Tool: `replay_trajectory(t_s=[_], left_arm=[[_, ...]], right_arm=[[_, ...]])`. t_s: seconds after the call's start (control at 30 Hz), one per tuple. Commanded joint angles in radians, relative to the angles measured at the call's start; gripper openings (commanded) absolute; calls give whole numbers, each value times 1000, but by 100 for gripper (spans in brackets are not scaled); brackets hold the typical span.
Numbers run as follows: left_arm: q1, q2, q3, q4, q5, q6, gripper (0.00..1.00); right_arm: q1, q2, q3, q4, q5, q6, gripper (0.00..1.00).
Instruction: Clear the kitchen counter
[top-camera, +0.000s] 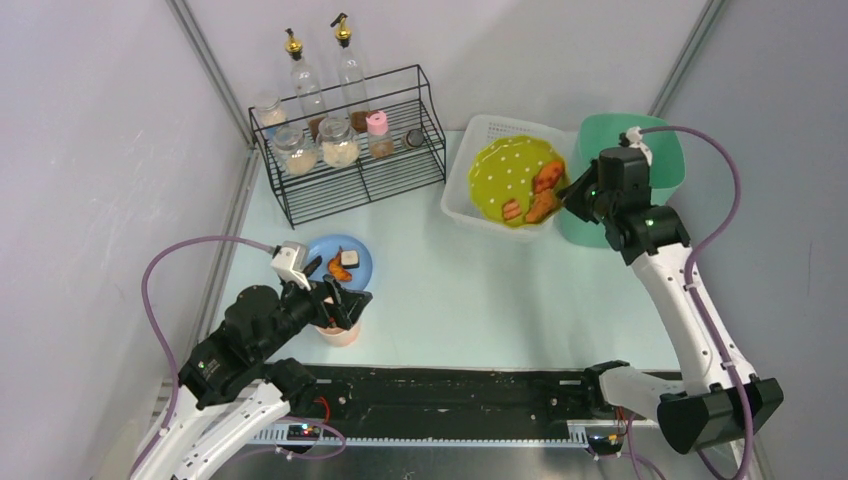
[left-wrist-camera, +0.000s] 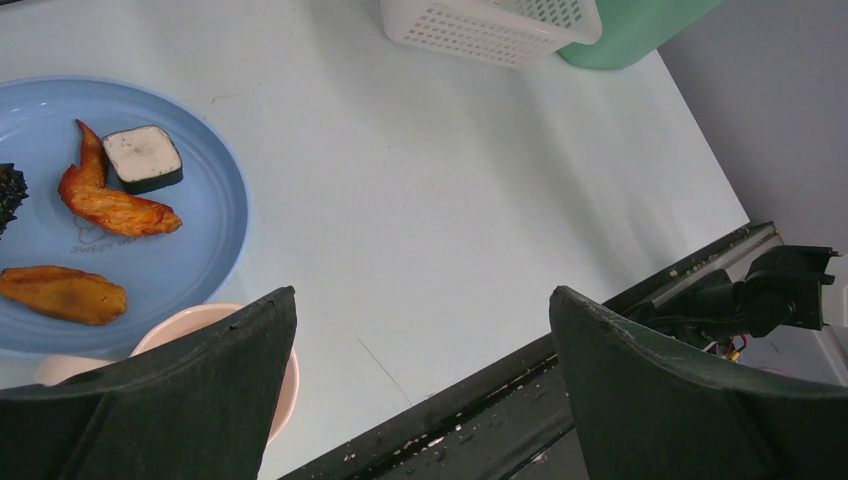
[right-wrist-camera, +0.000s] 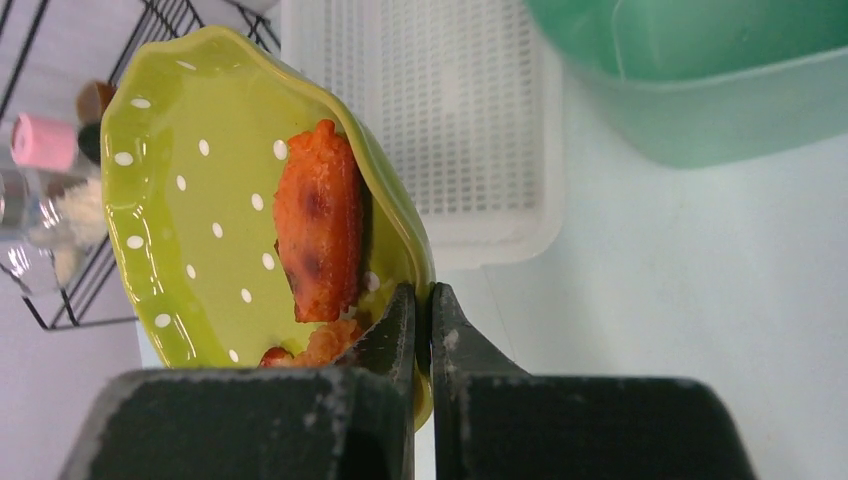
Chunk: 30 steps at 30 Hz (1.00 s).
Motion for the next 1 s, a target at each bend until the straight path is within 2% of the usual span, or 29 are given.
replay_trajectory(t_s=[0.0,0.37,0.97], left_arm=[[-6,-2,-3,27,3,10,100],[-6,-7,-4,27,3,9,100],[-5,-18,-4,31,20,11,100]], right_arm=[[-92,-9,138,137,-53,46,0],[-358,38,289,101,-86,71,0],[-511,173,501,13,117,20,0]])
